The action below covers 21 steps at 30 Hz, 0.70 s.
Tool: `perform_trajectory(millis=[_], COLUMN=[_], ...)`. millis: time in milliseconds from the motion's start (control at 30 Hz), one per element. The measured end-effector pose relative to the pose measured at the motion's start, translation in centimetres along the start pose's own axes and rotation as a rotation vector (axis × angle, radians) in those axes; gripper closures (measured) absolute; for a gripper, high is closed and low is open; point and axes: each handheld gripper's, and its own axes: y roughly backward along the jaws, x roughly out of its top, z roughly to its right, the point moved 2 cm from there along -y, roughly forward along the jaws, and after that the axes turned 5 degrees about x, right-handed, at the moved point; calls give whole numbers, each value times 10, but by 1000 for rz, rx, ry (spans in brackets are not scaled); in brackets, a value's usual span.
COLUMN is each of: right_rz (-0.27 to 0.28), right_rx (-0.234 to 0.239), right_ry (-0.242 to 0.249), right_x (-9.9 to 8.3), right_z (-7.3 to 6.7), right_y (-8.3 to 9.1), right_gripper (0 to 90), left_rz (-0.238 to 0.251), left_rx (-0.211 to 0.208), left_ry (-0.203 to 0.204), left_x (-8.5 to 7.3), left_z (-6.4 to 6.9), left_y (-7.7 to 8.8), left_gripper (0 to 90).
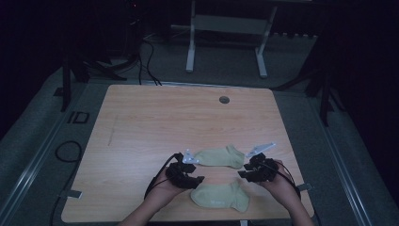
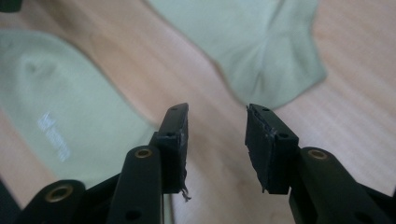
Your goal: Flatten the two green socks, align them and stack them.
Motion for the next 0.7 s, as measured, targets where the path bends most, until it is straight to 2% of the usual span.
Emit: perform_trajectory(millis=[133, 300, 367, 467, 600, 700], right_rz=[-13, -16, -24, -37, -45, -55], right_rx=[12, 35, 24, 19, 7, -8], right_ry=[4, -5, 4, 10, -7, -5], right_x=[-11, -27, -34, -42, -51, -57], right_z=[-8, -23, -29, -34, -37, -40], right_y=[1, 0, -1, -4, -7, -8], right_gripper=[592, 592, 592, 599, 607, 620], left_rz=[-9, -27, -39, -52, -65, -78], left_rx=[-22, -10, -2, -5, -3, -2], left_ry=[-3, -7, -28, -27, -27, -38], left_x=[-10, -21, -26, -31, -37, -41], left_z=[6, 11, 14, 17, 21, 24], left_y=[4, 4, 3, -1, -7, -10], left_gripper=[464, 464, 464, 464, 465, 493])
